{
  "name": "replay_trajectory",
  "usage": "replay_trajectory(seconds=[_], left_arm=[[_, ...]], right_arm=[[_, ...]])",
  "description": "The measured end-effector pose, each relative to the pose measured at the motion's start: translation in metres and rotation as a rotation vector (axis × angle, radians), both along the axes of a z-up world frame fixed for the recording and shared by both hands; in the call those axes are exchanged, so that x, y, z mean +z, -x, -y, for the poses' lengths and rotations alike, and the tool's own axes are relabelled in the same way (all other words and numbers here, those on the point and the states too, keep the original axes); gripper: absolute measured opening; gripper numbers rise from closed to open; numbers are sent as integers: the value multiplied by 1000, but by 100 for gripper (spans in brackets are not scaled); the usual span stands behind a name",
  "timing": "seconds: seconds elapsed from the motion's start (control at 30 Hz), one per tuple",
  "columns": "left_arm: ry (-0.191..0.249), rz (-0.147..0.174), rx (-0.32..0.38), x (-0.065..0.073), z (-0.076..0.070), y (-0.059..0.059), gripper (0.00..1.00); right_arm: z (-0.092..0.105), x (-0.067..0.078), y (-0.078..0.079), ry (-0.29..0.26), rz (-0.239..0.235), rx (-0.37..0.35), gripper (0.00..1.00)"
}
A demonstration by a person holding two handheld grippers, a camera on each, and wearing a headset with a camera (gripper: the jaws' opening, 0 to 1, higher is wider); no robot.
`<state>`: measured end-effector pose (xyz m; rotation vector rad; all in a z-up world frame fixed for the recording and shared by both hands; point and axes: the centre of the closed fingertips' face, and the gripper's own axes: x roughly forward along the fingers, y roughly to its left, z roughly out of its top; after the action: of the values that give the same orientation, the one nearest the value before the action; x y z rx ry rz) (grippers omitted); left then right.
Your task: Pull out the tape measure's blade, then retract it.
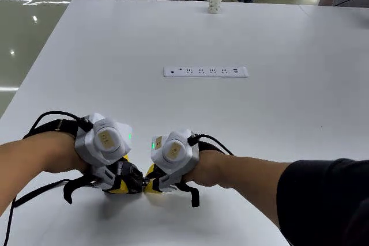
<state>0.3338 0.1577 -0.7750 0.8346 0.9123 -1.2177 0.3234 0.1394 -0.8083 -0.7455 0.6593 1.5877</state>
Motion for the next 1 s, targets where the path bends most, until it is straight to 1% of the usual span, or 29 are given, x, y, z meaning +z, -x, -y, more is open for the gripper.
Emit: replay_trajectory(seconds=[0.1, 0.5, 0.57, 0.63, 0.83, 1.0], left_arm=[[-3, -1, 2, 0, 0, 1, 31], [-1, -2, 17, 0, 0, 0, 31], [-1, -2, 18, 0, 0, 0, 31], [-3, -2, 20, 0, 0, 0, 31], [-5, 3, 27, 0, 0, 0, 31], [-5, 6, 31, 0, 0, 0, 31]], right_arm=[[0, 0, 0, -1, -5, -8, 9], [10, -1, -3, 22, 2, -3, 10], [12, -1, -3, 29, -8, -10, 10], [14, -1, -4, 32, -7, -9, 10], [20, -1, -4, 44, 3, -5, 10], [24, 0, -4, 51, 1, -7, 10]])
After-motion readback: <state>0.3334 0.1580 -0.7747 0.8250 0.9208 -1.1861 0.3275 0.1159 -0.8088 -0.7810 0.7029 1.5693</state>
